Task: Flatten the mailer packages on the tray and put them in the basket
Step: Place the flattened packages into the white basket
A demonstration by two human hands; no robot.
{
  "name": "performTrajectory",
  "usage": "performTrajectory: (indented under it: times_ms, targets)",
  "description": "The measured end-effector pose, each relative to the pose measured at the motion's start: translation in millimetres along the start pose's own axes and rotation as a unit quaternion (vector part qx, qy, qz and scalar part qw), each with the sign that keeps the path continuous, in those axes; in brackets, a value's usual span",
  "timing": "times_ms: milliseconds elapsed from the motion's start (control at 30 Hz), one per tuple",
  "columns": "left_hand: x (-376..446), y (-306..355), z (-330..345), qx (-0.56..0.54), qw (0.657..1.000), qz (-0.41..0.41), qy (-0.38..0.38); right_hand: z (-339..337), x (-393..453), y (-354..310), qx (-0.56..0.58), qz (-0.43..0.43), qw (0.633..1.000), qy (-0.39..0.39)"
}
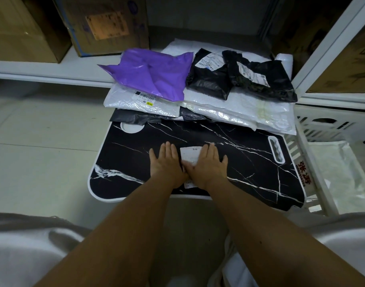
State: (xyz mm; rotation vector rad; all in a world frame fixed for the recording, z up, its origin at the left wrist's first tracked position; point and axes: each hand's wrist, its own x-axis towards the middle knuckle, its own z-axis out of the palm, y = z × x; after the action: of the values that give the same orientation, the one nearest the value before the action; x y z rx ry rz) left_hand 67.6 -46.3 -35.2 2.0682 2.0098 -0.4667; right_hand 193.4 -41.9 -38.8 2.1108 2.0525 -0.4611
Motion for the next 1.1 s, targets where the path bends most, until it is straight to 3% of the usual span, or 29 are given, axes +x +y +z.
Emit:
performTrajectory:
  times_ms: [133,233,333,733,967,1100]
  targets:
    - [-14,4,2,0.019,1.000,-0.019,0.013,5,-15,7,0.007,-0.023,0.998,0.061]
    - [-24,7,7,0.063,0.991,0.078,0.086,12,-33,14,-0.019,-0.113,0.988,0.100]
    - [-38,10,17,0.072,0.985,0.142,0.063,22,-47,19,-0.019,-0.154,0.986,0.051]
    - [-46,0,20,0.005,0.994,0.112,0.004,27,-61,27,-0.039,-0.140,0.989,0.036]
    - [-50,3,23,0.035,0.999,0.024,0.010,36,-59,29,-0.064,-0.158,0.963,0.209]
    - [-46,1,18,0.084,0.996,0.007,0.012,19,-57,26,-0.095,-0.119,0.970,0.189]
